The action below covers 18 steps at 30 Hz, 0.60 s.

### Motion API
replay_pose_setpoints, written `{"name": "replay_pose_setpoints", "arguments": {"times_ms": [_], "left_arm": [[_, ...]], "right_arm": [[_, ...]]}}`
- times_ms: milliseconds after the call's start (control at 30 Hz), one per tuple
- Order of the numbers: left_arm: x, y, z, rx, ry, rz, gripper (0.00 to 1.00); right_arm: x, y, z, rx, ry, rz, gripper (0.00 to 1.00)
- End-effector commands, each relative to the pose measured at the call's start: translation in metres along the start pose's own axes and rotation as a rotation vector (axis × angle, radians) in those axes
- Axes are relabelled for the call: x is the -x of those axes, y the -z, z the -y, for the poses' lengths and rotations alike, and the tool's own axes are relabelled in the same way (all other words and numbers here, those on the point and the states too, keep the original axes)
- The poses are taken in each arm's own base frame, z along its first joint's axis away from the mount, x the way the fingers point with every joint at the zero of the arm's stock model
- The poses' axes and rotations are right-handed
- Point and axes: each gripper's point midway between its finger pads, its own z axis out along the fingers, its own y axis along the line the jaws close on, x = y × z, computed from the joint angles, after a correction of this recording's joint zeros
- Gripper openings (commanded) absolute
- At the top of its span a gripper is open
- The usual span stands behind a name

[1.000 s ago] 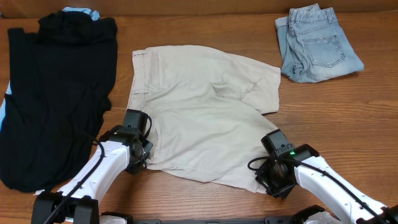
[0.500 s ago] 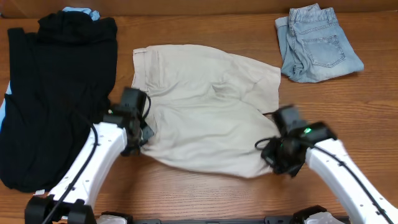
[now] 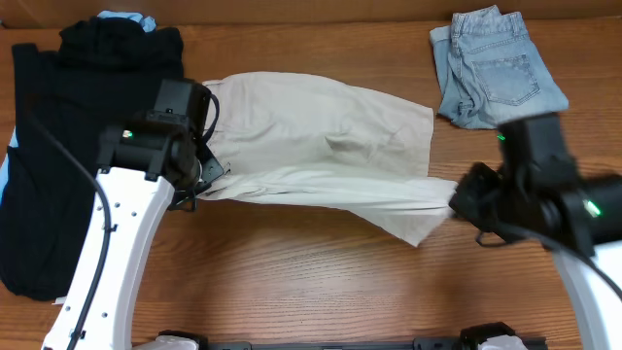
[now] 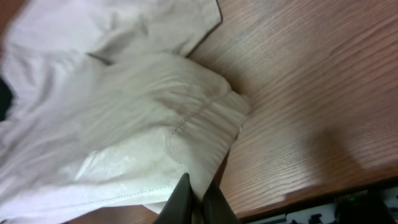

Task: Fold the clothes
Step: 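Lift the hems and fold the legs back over toward the waistband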

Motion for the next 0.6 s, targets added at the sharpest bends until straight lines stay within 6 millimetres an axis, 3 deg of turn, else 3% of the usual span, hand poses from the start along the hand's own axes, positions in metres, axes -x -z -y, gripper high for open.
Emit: {"name": "replay_pose_setpoints", "arguments": {"times_ms": [0, 167, 267, 433, 567], "left_arm": [[0.017, 0.018, -0.014, 0.057, -0.014, 0.09, 0.04], [0.008, 0.018, -0.022, 0.087, -0.025, 0.052, 0.04], [0.009, 0.018, -0.022, 0.087, -0.02, 0.057, 0.04], [0.016, 0.012, -0.014, 0.062, -0.007, 0.087, 0.04], [0.03, -0.002, -0.005, 0.053, 0.009, 0.156, 0.04]], "right_arm": [[0.002, 0.031, 0.018, -0.005, 0.015, 0.122, 0.04], [-0.016, 0.045, 0.033, -0.006, 0.045, 0.124, 0.04], [-0.012, 0.044, 0.03, -0.007, 0.075, 0.133, 0.04], [0.023, 0.027, 0.012, -0.032, 0.114, 0.187, 0.04], [0.063, -0.007, -0.011, -0.061, 0.126, 0.209, 0.04]]}}
